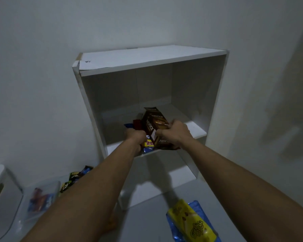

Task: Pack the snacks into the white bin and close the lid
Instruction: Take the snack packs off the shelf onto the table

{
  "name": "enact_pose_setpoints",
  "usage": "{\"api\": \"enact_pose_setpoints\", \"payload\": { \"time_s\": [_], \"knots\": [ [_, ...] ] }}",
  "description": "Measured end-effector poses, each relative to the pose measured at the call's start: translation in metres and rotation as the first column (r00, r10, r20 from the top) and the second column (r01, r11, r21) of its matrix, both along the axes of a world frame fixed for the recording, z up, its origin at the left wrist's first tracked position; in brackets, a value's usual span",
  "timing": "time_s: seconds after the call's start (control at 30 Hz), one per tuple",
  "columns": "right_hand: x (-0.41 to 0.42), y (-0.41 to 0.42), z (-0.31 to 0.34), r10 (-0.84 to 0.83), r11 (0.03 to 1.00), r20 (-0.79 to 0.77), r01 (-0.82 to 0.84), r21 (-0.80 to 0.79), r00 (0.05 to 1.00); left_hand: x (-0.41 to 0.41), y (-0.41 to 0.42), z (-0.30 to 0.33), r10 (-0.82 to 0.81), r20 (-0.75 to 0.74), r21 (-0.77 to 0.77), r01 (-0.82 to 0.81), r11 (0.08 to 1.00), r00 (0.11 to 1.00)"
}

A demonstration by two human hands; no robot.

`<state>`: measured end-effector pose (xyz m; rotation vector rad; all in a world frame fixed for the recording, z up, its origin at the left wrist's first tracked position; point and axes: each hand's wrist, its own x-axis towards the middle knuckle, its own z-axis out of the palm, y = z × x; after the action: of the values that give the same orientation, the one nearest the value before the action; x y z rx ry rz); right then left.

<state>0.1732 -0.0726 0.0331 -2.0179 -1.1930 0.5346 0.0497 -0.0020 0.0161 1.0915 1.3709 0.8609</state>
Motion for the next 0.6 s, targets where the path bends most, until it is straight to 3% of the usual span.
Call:
{"api": "enact_pose_setpoints", "payload": {
  "time_s": [0.2,0.43,0.6],
  "knots": [
    [0.012,-0.030,0.017,-0.112,0.990,-0.069,0.118,0.080,0.991,0.001,-0.015,0.017,0.008,-0.195,0.263,0.045,0.964,0.981],
    [0.012,-0.108,0.027,-0.271,0.960,-0.002,0.270,0.072,0.963,-0.010,-0.050,0.036,-0.155,-0.326,0.424,0.290,0.858,0.933],
    [-0.003,-0.178,0.016,-0.410,0.911,0.010,0.409,0.045,0.912,-0.022,-0.107,0.031,-0.313,-0.393,0.450,0.478,0.754,0.865]
  ]
}}
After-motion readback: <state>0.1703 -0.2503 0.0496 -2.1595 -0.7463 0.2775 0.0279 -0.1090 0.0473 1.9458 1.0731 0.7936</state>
